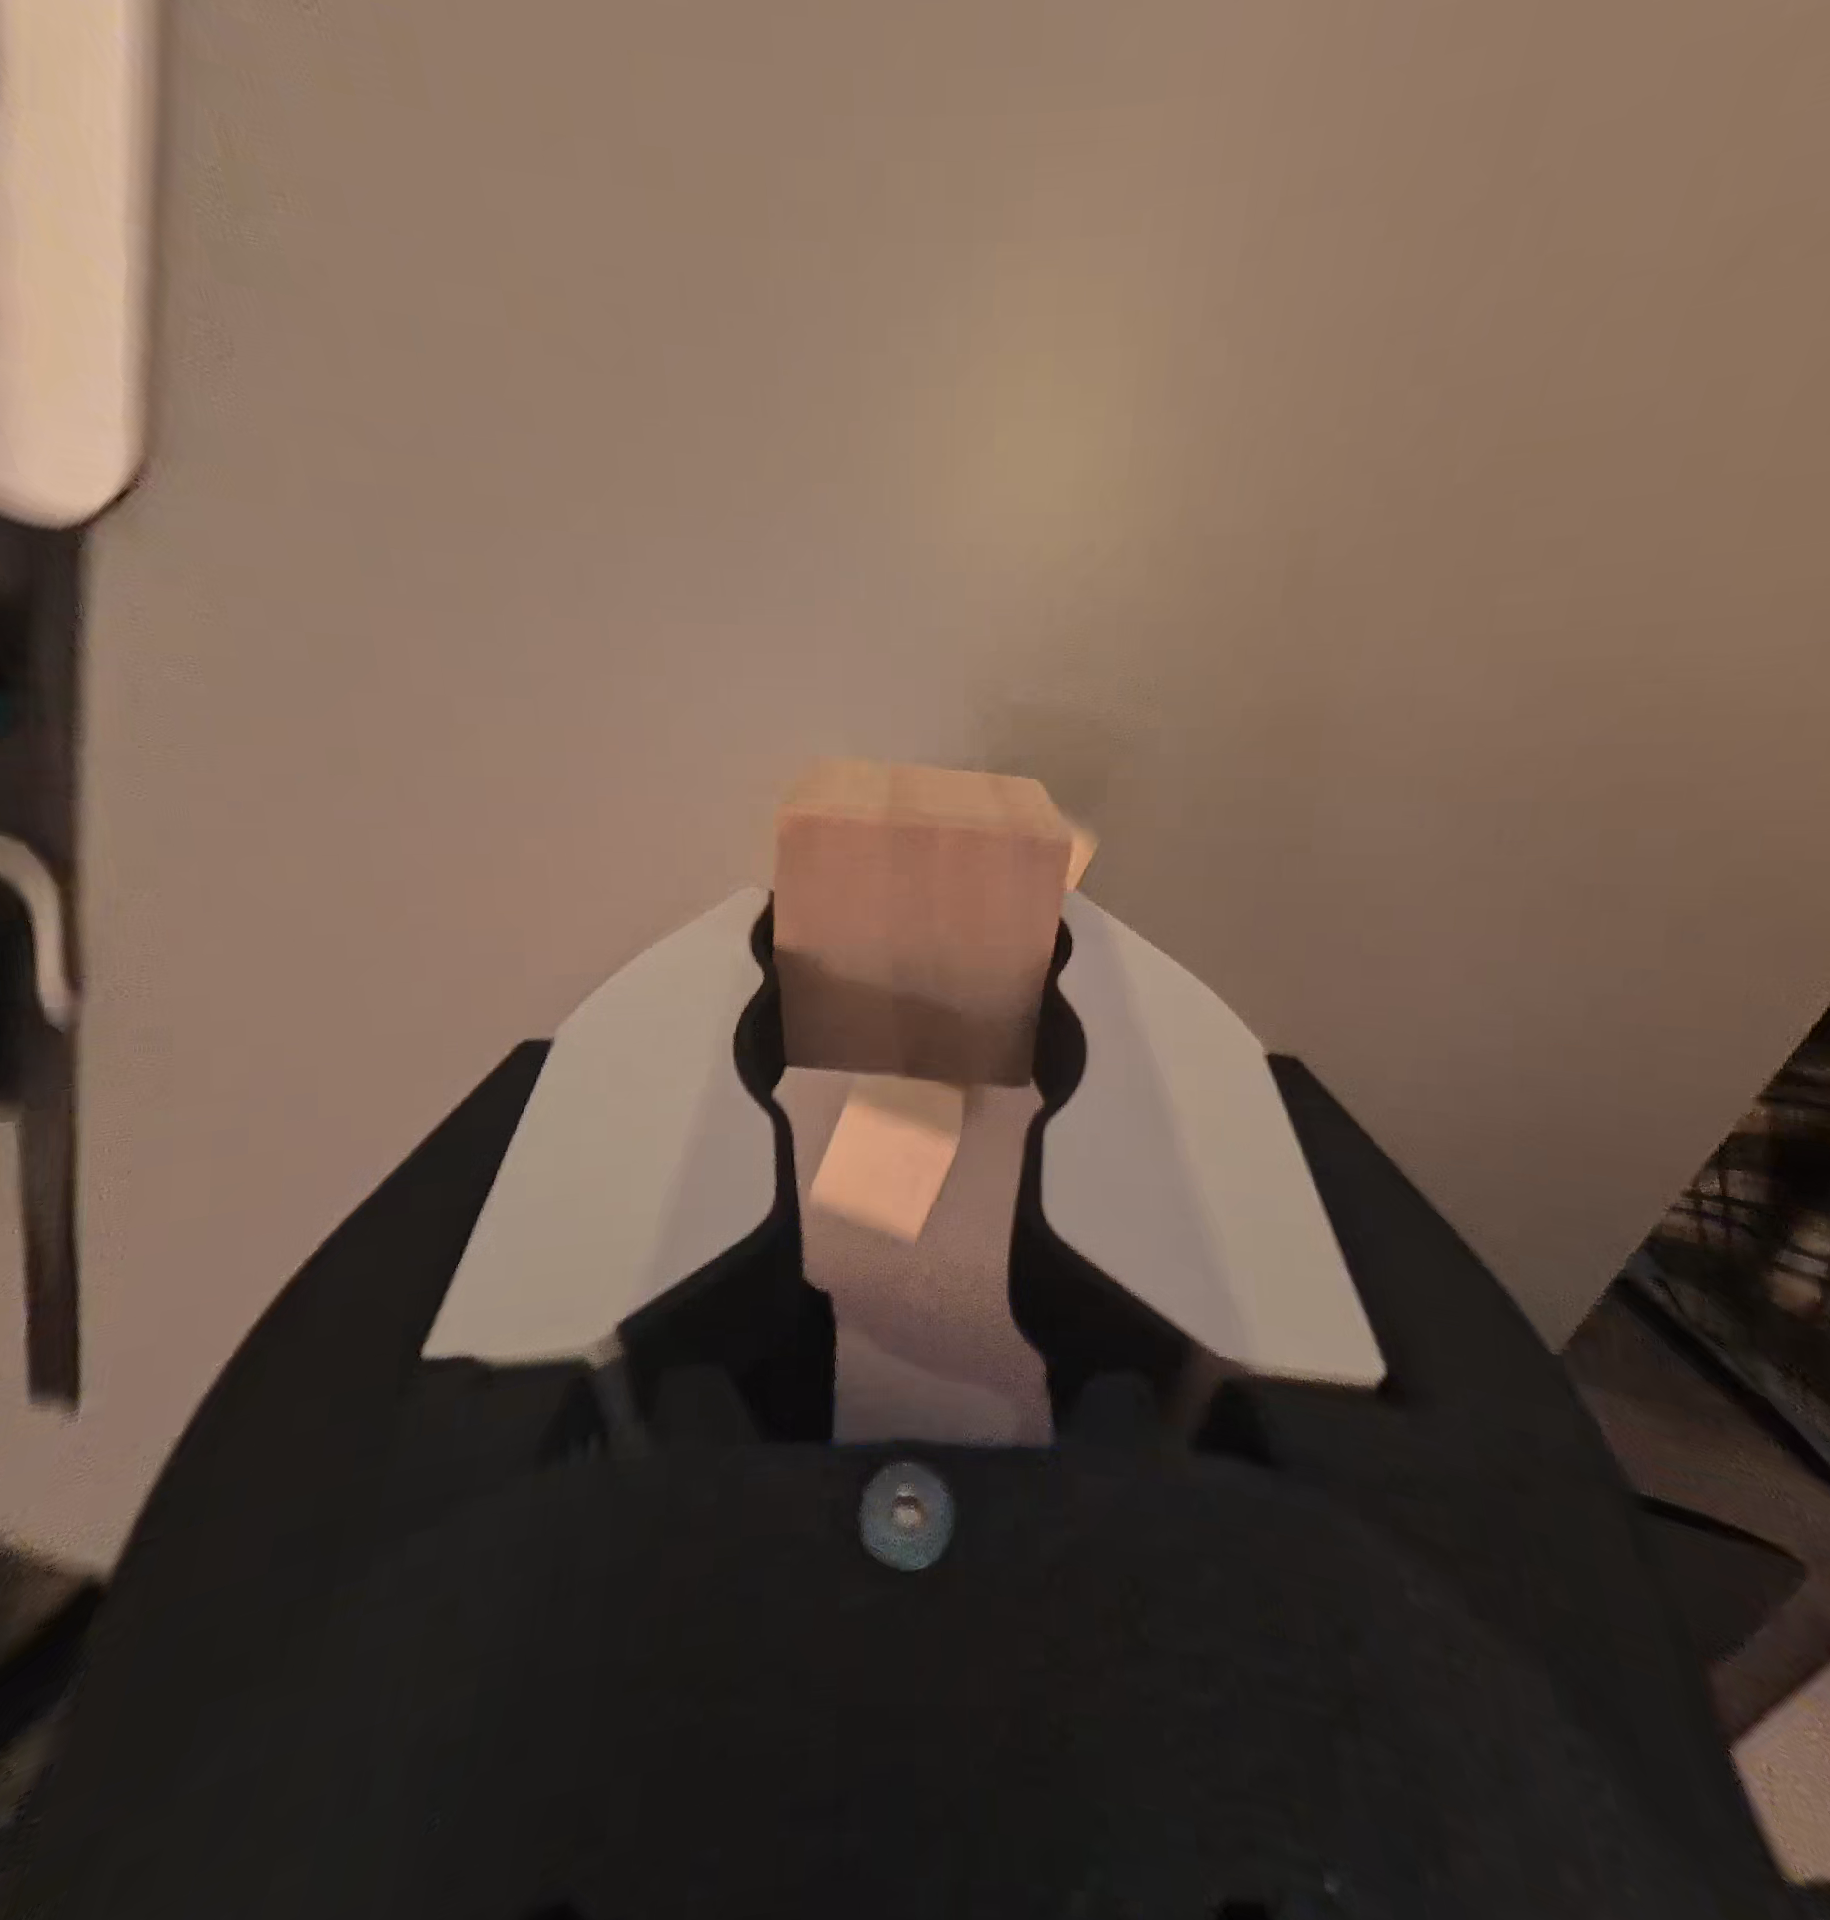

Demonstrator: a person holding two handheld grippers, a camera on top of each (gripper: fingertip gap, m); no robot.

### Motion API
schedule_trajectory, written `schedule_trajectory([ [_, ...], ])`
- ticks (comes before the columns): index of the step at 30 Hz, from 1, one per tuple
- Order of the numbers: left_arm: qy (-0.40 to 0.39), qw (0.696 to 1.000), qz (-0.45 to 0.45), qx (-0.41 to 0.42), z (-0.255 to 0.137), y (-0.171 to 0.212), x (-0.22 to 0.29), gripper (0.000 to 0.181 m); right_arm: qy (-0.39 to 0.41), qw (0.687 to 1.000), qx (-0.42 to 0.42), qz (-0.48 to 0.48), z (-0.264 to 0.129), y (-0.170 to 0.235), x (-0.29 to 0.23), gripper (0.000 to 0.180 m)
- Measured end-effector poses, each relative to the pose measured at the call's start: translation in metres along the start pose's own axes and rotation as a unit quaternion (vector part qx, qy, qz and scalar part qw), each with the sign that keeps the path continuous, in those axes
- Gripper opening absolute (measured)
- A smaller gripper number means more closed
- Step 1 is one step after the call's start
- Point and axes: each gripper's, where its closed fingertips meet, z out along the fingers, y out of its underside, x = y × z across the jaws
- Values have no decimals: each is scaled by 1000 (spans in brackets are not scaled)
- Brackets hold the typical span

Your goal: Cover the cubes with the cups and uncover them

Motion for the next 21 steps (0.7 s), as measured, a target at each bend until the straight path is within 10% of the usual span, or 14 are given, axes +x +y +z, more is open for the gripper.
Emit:
schedule_trajectory([
  [7,68,993,89,-34,97,-44,39,45,32,999,7,17,-15,4,4,81],
  [21,72,989,115,-53,128,-46,56,45,18,1000,-3,21,-7,5,12,81],
])
